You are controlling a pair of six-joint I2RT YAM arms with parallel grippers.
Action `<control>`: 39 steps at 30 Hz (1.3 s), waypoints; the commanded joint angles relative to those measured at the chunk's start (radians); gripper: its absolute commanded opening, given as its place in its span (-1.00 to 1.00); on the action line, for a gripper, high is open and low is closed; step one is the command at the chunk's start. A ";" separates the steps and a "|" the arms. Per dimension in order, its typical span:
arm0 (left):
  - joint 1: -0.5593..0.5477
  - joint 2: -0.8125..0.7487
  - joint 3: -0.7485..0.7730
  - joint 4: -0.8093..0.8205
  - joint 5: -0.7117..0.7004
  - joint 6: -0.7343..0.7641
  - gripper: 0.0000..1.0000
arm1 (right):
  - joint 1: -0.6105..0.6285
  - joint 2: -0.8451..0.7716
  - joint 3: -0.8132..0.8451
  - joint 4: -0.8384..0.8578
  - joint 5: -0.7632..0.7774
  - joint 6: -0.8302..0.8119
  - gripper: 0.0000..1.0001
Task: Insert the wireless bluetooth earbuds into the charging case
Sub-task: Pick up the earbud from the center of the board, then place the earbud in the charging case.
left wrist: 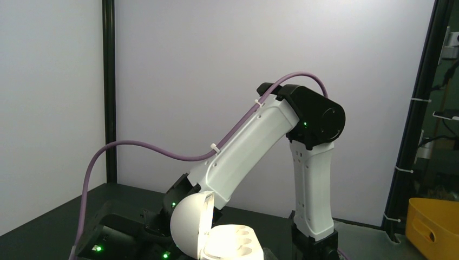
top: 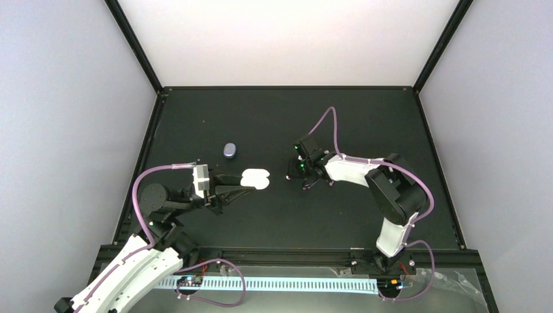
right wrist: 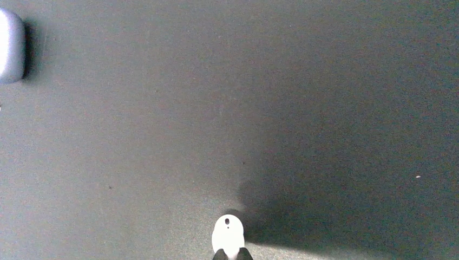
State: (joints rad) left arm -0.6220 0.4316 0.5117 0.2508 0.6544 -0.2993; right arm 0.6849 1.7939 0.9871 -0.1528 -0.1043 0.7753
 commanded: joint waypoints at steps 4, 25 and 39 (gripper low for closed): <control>0.005 -0.008 -0.002 0.009 -0.011 -0.004 -0.97 | 0.000 -0.121 -0.002 -0.055 0.041 -0.093 -0.98; -0.032 0.163 0.057 -0.055 0.158 0.112 -0.97 | 0.306 -0.724 0.443 -1.147 0.050 -0.770 -0.98; -0.209 0.344 0.177 -0.311 0.141 0.304 -0.97 | 0.557 -0.591 0.662 -1.216 0.109 -0.757 -0.98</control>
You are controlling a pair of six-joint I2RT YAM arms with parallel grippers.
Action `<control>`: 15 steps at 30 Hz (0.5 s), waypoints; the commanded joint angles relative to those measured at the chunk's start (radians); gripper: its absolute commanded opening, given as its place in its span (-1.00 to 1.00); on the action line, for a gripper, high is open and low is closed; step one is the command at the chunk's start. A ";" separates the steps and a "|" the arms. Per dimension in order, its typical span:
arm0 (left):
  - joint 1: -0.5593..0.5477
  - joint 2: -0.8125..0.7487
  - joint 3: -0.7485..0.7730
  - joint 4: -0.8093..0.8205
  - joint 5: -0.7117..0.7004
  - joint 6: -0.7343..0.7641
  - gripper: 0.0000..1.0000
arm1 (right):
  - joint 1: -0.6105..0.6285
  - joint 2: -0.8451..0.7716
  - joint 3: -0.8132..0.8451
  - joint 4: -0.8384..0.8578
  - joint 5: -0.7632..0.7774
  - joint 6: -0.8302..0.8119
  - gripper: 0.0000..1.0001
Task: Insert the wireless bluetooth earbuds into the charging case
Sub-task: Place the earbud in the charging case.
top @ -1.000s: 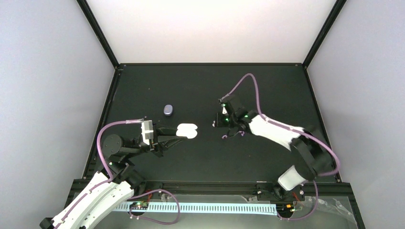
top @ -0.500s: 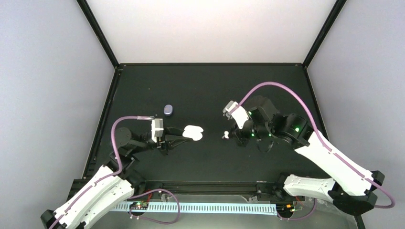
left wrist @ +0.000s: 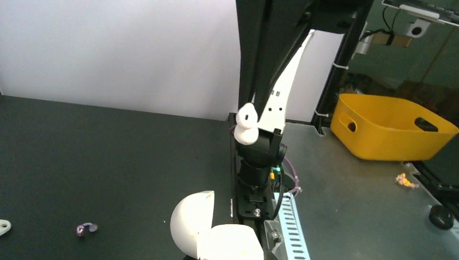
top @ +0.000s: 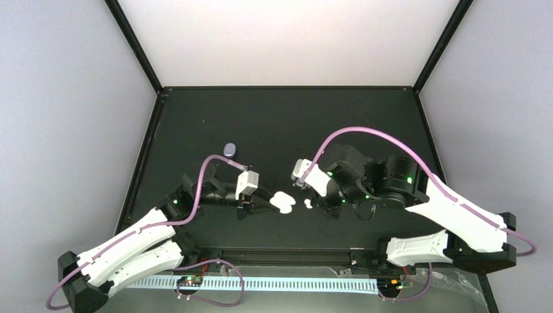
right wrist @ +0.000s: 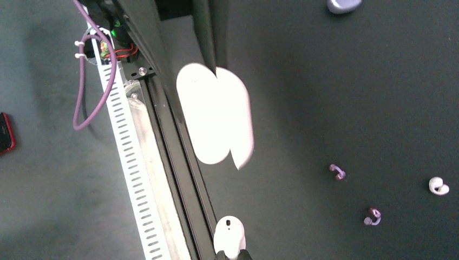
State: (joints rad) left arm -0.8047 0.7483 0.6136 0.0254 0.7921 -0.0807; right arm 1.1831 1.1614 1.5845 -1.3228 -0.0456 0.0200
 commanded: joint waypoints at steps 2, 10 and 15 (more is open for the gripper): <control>-0.036 0.032 0.078 -0.093 -0.007 0.093 -0.97 | 0.086 0.066 0.085 -0.049 0.061 0.003 -0.99; -0.060 0.039 0.075 -0.118 -0.040 0.116 -0.97 | 0.134 0.148 0.117 -0.031 0.077 0.016 -0.98; -0.067 0.039 0.070 -0.108 -0.048 0.117 -0.97 | 0.140 0.186 0.136 0.005 0.072 0.017 -0.98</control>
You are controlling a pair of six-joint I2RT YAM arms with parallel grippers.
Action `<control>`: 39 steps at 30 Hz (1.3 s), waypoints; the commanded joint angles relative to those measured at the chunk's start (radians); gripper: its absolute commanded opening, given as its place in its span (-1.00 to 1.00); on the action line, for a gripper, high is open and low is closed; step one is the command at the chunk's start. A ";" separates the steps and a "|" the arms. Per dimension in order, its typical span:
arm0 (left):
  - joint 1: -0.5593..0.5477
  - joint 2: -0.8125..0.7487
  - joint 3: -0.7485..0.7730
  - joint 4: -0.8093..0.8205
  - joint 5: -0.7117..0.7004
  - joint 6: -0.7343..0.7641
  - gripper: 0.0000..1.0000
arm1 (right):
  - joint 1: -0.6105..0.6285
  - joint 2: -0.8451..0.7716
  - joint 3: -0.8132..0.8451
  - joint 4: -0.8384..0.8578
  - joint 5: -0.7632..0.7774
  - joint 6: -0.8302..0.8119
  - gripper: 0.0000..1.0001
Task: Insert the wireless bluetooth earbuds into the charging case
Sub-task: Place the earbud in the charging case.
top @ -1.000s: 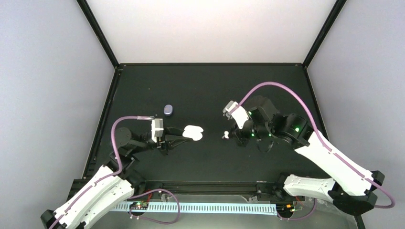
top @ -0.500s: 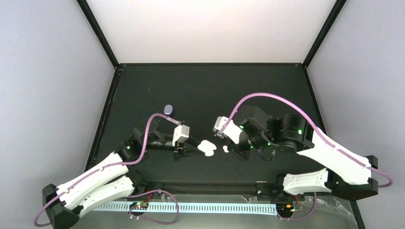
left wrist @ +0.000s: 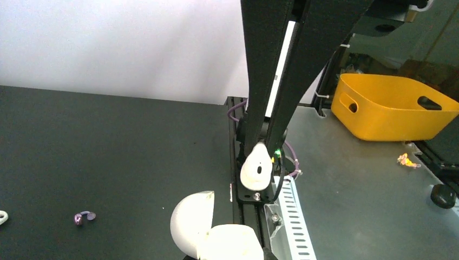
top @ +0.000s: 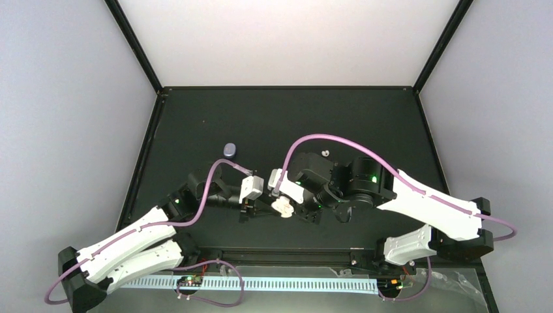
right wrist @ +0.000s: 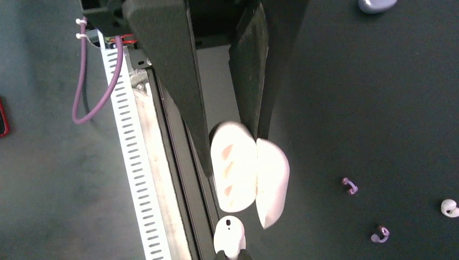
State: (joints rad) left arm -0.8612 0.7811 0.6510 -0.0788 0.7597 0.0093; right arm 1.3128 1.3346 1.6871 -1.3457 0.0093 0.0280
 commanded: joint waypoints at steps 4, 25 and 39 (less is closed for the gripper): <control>-0.012 0.000 0.031 -0.004 -0.013 0.024 -0.97 | 0.014 0.036 0.034 0.052 0.008 0.007 -0.98; -0.018 -0.025 0.023 0.017 -0.007 0.011 -0.97 | 0.015 0.082 0.058 0.078 0.038 0.007 -0.98; -0.019 -0.036 0.018 0.033 -0.009 -0.003 -0.97 | 0.018 0.108 0.076 0.076 0.040 0.010 -0.98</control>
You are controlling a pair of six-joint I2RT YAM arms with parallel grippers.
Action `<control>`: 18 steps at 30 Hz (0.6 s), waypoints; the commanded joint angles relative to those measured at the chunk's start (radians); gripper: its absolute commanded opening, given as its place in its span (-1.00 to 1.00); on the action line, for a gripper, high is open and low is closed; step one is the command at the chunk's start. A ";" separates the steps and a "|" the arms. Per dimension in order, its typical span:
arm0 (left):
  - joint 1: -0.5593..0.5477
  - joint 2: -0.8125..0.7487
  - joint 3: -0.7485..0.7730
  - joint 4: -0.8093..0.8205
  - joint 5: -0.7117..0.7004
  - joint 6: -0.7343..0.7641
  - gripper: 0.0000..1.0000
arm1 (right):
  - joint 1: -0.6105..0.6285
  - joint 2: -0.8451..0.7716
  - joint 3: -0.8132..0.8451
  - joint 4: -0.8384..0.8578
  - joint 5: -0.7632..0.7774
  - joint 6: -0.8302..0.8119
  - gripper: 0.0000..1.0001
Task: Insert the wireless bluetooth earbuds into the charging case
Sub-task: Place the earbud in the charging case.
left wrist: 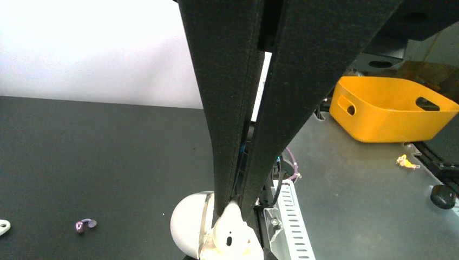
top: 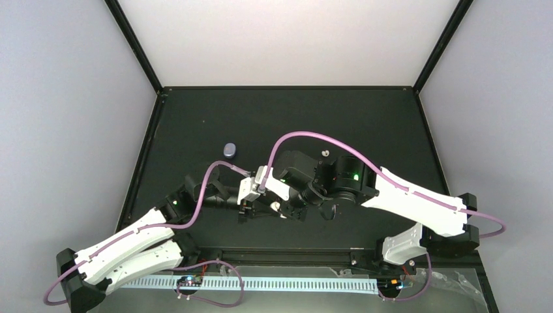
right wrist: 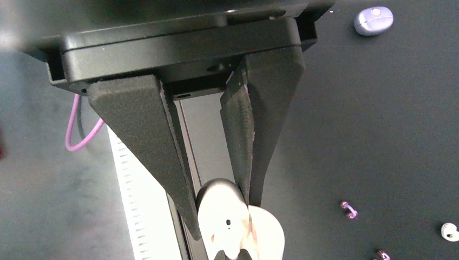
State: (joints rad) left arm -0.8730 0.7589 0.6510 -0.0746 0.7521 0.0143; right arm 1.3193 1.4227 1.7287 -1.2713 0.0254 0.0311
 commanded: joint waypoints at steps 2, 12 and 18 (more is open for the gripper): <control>-0.007 -0.012 0.018 0.031 -0.010 -0.011 -0.97 | 0.015 0.025 0.046 0.003 0.022 0.005 -0.98; -0.008 -0.016 0.017 0.040 -0.015 -0.019 -0.97 | 0.032 0.064 0.078 -0.048 0.022 -0.009 -0.98; -0.008 -0.027 0.018 0.042 -0.029 -0.018 -0.97 | 0.034 0.073 0.079 -0.081 0.036 0.001 -0.98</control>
State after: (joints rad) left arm -0.8730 0.7460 0.6506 -0.0731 0.7414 0.0048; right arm 1.3361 1.4677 1.8027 -1.3193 0.0471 0.0322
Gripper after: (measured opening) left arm 0.210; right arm 0.012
